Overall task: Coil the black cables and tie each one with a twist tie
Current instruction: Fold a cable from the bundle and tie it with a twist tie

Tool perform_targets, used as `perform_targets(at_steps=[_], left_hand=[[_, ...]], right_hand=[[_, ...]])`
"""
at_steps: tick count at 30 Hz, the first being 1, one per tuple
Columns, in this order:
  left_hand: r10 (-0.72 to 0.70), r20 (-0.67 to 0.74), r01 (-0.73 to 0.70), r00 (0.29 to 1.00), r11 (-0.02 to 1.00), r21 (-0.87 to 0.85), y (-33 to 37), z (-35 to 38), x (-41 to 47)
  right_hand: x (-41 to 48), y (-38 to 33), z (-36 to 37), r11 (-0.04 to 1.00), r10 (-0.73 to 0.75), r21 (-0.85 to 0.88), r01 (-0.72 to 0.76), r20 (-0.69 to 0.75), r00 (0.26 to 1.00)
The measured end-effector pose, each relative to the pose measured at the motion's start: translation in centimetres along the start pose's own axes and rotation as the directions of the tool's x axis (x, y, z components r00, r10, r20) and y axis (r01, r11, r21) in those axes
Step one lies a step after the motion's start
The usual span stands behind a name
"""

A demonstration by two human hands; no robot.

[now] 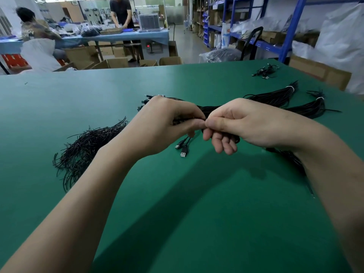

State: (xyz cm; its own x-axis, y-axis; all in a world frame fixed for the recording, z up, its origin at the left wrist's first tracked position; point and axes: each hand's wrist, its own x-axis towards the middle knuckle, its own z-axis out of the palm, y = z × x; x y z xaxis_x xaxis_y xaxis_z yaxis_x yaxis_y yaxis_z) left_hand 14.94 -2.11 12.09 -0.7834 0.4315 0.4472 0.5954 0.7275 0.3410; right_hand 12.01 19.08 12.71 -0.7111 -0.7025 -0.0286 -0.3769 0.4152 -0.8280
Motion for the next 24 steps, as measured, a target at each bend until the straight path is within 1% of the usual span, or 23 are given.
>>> perform_targets(at_steps=[2, 4, 6, 9, 12, 14, 18, 21, 24], left_hand=[[-0.033, -0.005, 0.033, 0.999, 0.999, -0.043, -0.4, 0.0, 0.0], [-0.053, -0.001, 0.053, 0.999, 0.998, -0.033, -0.7, -0.1, -0.1], [-0.051, 0.003, 0.051, 0.999, 0.998, -0.039, -0.9, -0.2, -0.2], [-0.052, 0.027, 0.055, 0.998, 0.99, -0.129, -1.0, -0.2, -0.2], [-0.058, 0.156, 0.101, 0.986, 0.953, -0.287, -1.2, -0.3, -0.3], [-0.047, 0.254, 0.15, 0.966, 0.901, -0.406, -1.6, -0.4, -0.5], [-0.007, 0.38, 0.208, 0.925, 0.846, -0.491, -2.5, -0.2, -0.9], [0.027, 0.425, 0.235, 0.905, 0.8, -0.551, -2.4, 0.3, -1.1], [0.058, 0.421, 0.244, 0.905, 0.74, -0.626, -2.2, 0.7, -1.2]], right_hand=[[0.2, -0.1, 0.4, 0.999, -0.016, -0.053, 0.012, -0.064, 0.998], [0.3, -0.1, 0.7, 0.986, -0.071, -0.159, 0.048, -0.14, 0.988], [0.1, -0.3, 0.7, 0.96, -0.135, -0.268, 0.082, -0.185, 0.973], [-0.2, -0.5, 0.4, 0.921, -0.195, -0.372, 0.114, -0.187, 0.963], [-0.5, -0.7, 0.2, 0.887, -0.239, -0.437, 0.149, -0.158, 0.958], [-0.7, -0.9, 0.1, 0.882, -0.238, -0.442, 0.162, -0.122, 0.964], [-0.8, -1.1, 0.5, 0.893, -0.218, -0.408, 0.19, -0.024, 0.976], [-0.8, -1.3, 0.9, 0.913, -0.186, -0.361, 0.189, 0.044, 0.982], [-1.1, -1.4, 0.7, 0.926, -0.179, -0.326, 0.192, 0.069, 0.981]])
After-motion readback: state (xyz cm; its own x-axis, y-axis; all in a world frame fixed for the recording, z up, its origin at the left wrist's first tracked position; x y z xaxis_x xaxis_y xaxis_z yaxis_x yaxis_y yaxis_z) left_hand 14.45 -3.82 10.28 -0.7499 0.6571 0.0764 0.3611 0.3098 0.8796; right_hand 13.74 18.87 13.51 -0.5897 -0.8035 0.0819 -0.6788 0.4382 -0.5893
